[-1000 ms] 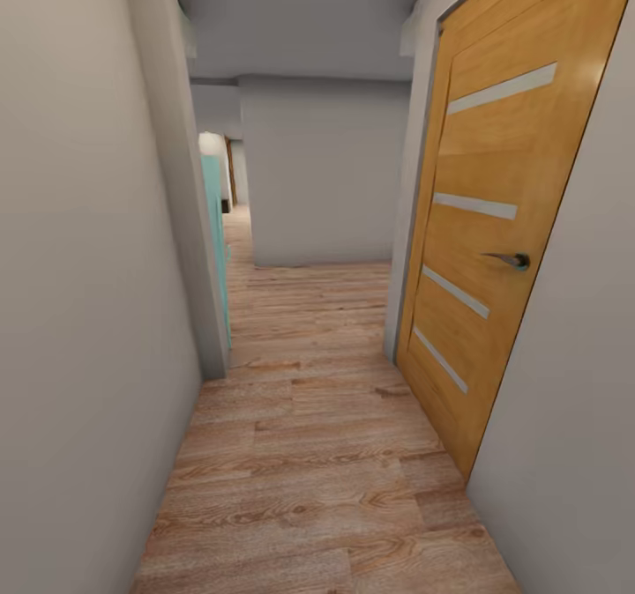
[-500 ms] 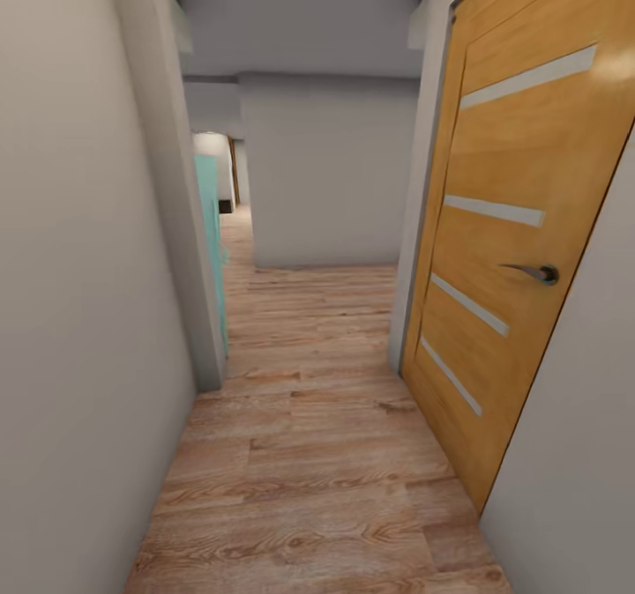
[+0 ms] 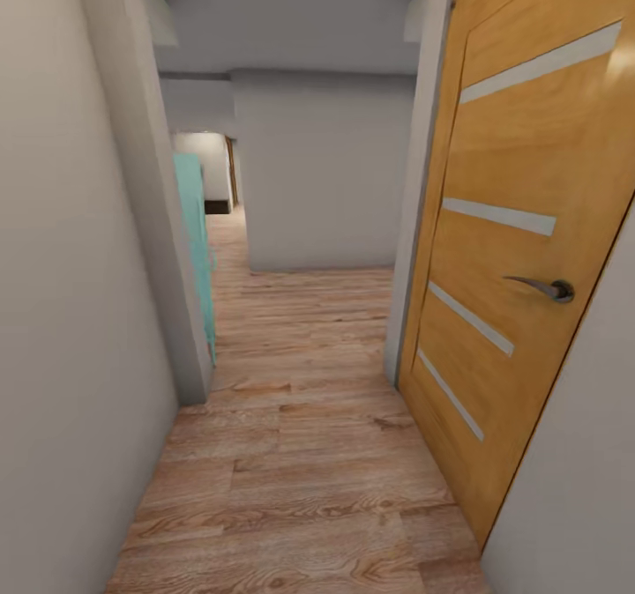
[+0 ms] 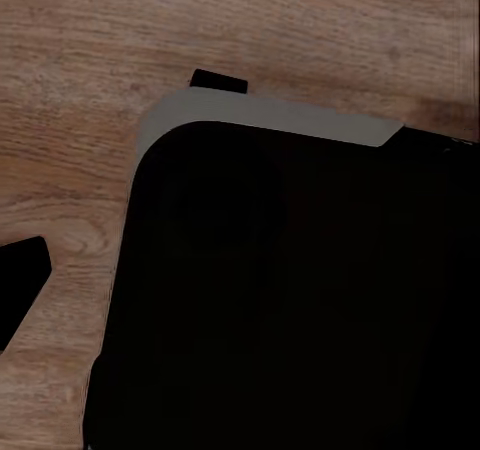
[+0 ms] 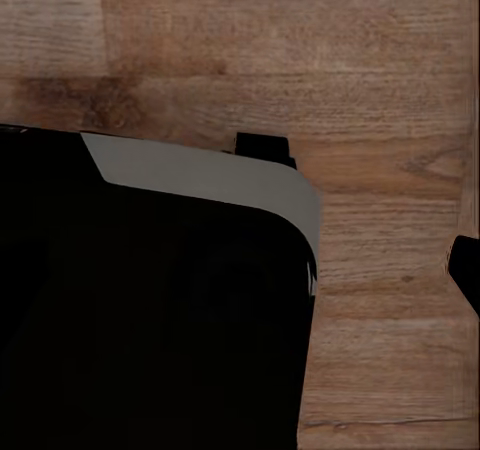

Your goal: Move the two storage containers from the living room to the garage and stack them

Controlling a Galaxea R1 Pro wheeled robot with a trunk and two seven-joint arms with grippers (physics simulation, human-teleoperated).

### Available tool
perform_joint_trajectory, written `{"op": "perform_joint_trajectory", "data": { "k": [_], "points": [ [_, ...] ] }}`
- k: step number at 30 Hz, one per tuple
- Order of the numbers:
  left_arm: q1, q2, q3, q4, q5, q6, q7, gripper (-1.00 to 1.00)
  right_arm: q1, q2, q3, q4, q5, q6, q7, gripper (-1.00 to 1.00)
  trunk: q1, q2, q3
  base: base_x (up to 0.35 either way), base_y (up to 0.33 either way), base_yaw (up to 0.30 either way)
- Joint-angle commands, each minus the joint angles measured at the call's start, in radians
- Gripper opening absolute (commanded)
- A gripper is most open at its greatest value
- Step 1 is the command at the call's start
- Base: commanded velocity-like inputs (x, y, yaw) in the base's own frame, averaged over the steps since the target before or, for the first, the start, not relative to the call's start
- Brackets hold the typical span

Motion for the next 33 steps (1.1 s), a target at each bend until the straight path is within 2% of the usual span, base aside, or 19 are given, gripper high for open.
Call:
{"op": "perform_joint_trajectory", "data": {
  "k": [1, 8, 33],
  "points": [
    [0.000, 0.000, 0.005, 0.000, 0.003, -0.002, 0.001, 1.00, -0.001, 0.000, 0.008, 0.003, -0.011, -0.006, 0.002, 1.00, 0.001, 0.000, -0.001, 0.307, -0.168, 0.000],
    [0.000, 0.002, 0.006, 0.000, 0.004, -0.002, 0.001, 1.00, -0.001, -0.001, 0.008, 0.003, -0.014, -0.004, 0.002, 1.00, 0.001, 0.000, -0.001, 0.309, -0.131, 0.000],
    [0.000, 0.005, 0.006, 0.000, 0.005, -0.001, 0.001, 1.00, -0.001, 0.001, 0.010, 0.003, -0.008, -0.003, 0.004, 1.00, 0.001, 0.000, -0.001, 0.322, -0.005, 0.000]
  ]
}}
